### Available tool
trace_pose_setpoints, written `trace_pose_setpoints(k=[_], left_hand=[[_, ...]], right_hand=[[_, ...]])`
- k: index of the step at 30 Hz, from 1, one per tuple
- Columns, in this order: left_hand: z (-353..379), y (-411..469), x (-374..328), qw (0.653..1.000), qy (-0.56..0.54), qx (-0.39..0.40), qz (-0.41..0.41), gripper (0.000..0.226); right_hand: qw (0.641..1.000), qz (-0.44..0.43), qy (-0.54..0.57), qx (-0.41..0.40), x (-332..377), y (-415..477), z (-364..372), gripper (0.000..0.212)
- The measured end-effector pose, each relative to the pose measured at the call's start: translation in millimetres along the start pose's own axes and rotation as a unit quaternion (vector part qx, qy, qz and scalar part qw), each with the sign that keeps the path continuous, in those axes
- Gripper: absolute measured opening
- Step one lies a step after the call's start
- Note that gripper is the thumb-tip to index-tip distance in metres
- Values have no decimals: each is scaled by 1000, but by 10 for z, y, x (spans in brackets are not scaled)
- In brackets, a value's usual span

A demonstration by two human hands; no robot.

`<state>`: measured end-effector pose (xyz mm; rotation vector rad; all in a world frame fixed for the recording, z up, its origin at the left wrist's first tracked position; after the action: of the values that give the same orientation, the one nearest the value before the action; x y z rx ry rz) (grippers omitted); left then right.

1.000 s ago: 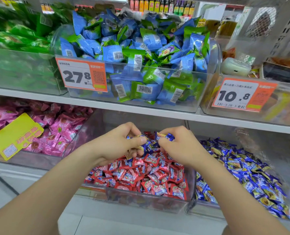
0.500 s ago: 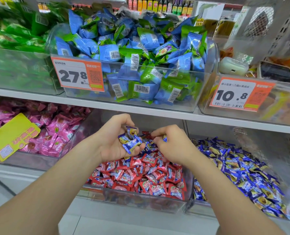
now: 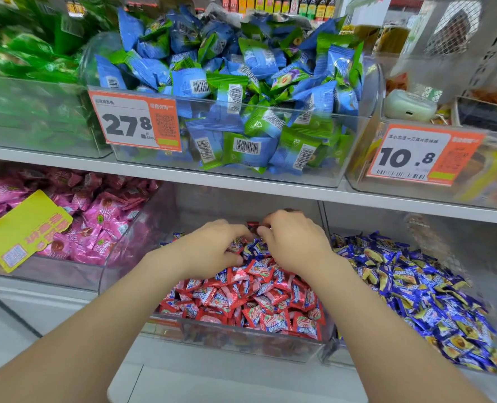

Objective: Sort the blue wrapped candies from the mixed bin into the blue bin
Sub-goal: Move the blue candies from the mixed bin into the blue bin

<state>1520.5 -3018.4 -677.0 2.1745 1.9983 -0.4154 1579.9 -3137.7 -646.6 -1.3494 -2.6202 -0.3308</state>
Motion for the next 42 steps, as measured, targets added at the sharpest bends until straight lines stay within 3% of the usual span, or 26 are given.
trace_pose_setpoints(k=[2, 7, 9, 12, 15, 18, 22, 24, 29, 34, 42], left_hand=[[86, 26, 24, 1000, 25, 16, -2, 42], [91, 110, 64, 1000, 27, -12, 11, 21], [83, 98, 82, 1000, 18, 8, 5, 20], [-28, 52, 156, 1000, -11, -1, -26, 19], [-201, -30, 281, 994, -68, -41, -73, 25], [-344, -146, 343, 987, -103, -74, -101, 31], [-377, -195, 444, 984, -103, -84, -118, 22], [-366, -200, 456, 985, -110, -75, -110, 9], [-200, -222, 380, 997, -45, -5, -66, 8], [-23, -243, 426, 995, -13, 76, -62, 30], [71, -182, 312, 997, 11, 80, -15, 49]], right_hand=[[999, -5, -25, 28, 16, 63, 90, 18], [980, -44, -14, 192, 72, 48, 426, 34], [976, -59, -8, 212, 83, 39, 446, 35], [980, -60, -8, 191, 67, 63, 366, 39], [986, -47, 21, 156, 17, 80, 282, 27], [985, -32, 109, 134, -39, 64, 206, 12], [965, 6, 234, 116, -104, 10, 99, 10], [951, 21, 286, 115, -111, -24, 77, 11], [914, 74, 385, 105, -164, -107, 45, 15], [912, 71, 397, 75, -166, -137, -13, 18], [934, 27, 355, 37, -198, -314, -181, 25]])
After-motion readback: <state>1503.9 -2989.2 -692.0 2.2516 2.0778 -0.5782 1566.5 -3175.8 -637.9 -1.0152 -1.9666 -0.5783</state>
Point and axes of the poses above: each hand's wrist, its own y-axis towards the middle knuckle, its own z-axis out of the palm, x = y × z, the point moved 9 cm from there along y, towards the middle knuckle, and after that the axes turned 5 degrees about y, right-handed, at the moved point
